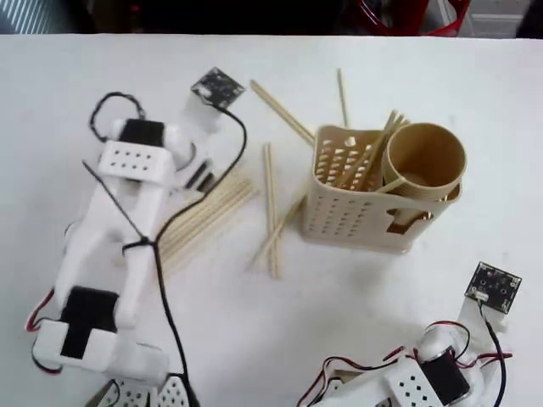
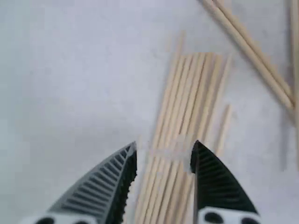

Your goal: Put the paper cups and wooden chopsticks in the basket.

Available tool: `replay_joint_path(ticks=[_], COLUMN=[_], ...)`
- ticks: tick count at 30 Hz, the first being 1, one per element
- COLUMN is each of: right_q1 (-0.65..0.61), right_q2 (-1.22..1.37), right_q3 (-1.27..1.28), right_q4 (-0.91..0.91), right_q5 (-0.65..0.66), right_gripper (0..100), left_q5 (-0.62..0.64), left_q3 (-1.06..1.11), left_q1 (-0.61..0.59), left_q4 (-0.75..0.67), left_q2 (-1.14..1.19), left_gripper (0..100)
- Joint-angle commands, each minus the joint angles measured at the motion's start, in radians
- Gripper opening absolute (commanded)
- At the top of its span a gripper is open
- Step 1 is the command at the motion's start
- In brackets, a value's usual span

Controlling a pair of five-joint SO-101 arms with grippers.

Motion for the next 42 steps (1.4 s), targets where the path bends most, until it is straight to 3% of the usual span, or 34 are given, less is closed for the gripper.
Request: replay_joint_path(ticks=[1,6,17,26,35,42], right_q1=[0.008,0.008,0.008,0.008,0.008,0.008], right_q2=[-0.001,-0.001,-0.001,-0.001,-0.001,-0.001], right_q3=[0.009,0.009,0.009,0.009,0.009,0.009], right_q4=[-0.001,-0.001,-0.001,-0.001,-0.001,-0.001], right_q5=[0.008,0.008,0.008,0.008,0.008,0.008], right_gripper=[3.8,3.8,3.8,3.8,3.8,3.8], left_q5=[0.198,0.253,0.255,0.364,0.591,0.597], left_q3=[-0.006,-0.006,-0.014,-0.015,-0.012,-0.012], left_q1=[0.122,0.266,0.398,0.364,0.317,0.194], left_q4=[-0.008,-0.060,-0.137,-0.206,-0.199,-0.183], left_q2=[0.036,0.119,0.298,0.390,0.398,0.392], left_gripper=[20,20,20,20,20,20])
